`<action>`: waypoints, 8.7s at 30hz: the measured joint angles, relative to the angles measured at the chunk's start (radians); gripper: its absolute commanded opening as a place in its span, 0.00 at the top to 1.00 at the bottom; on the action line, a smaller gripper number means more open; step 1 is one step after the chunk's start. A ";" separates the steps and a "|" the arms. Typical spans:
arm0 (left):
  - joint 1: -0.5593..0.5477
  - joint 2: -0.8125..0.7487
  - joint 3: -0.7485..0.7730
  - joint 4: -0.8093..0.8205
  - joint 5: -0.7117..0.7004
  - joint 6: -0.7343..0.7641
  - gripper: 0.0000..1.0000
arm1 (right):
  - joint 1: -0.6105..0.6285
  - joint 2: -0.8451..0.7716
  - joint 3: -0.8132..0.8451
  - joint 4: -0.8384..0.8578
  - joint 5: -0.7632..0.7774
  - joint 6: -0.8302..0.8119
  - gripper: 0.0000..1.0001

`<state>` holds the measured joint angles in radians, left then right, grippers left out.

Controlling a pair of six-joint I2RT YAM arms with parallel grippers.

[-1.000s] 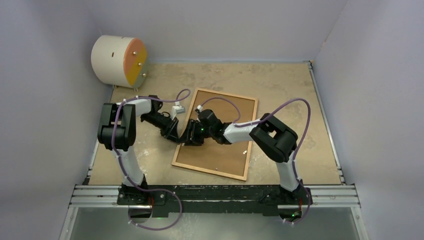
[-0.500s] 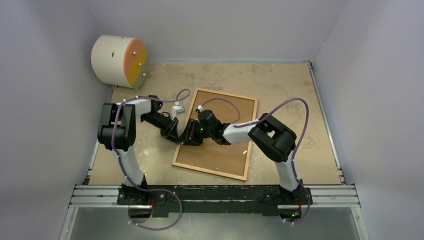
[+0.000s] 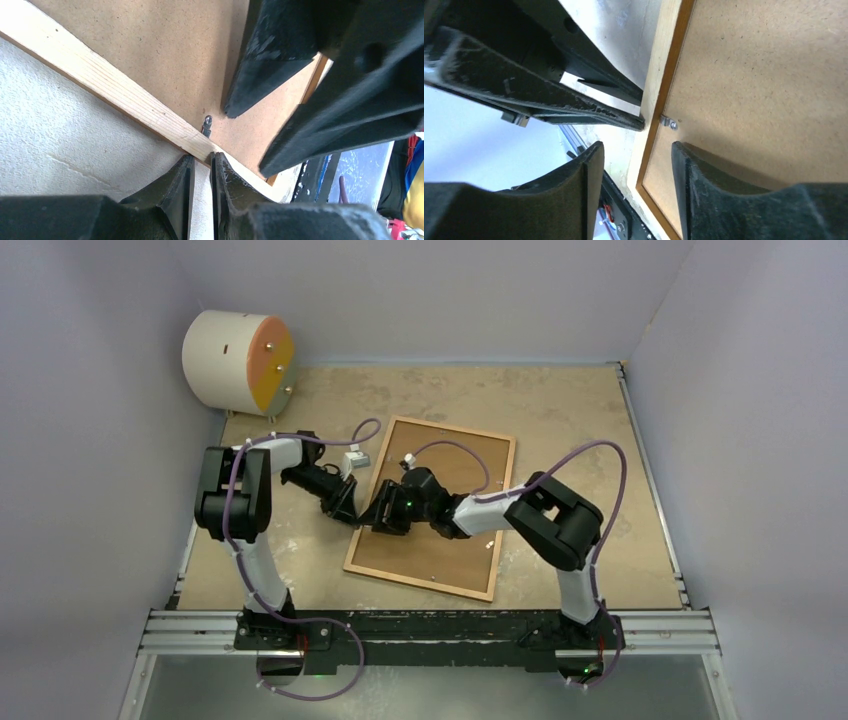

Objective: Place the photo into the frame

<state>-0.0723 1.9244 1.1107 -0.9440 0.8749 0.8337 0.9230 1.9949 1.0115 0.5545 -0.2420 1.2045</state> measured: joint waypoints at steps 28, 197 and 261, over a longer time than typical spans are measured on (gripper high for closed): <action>0.008 0.246 0.417 0.108 0.047 -0.205 0.62 | -0.290 0.159 0.349 -0.233 0.041 -0.219 0.48; 0.043 -0.008 0.101 -0.097 -0.110 0.125 0.51 | -0.583 -0.655 -0.174 -0.578 0.148 -0.372 0.23; 0.044 0.001 0.004 0.001 -0.026 -0.065 0.79 | -0.121 0.161 0.375 -0.305 -0.119 -0.254 0.41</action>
<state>-0.0284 1.9255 1.1145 -0.9432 0.8490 0.7685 0.8021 2.1559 1.3869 0.2497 -0.3607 0.9504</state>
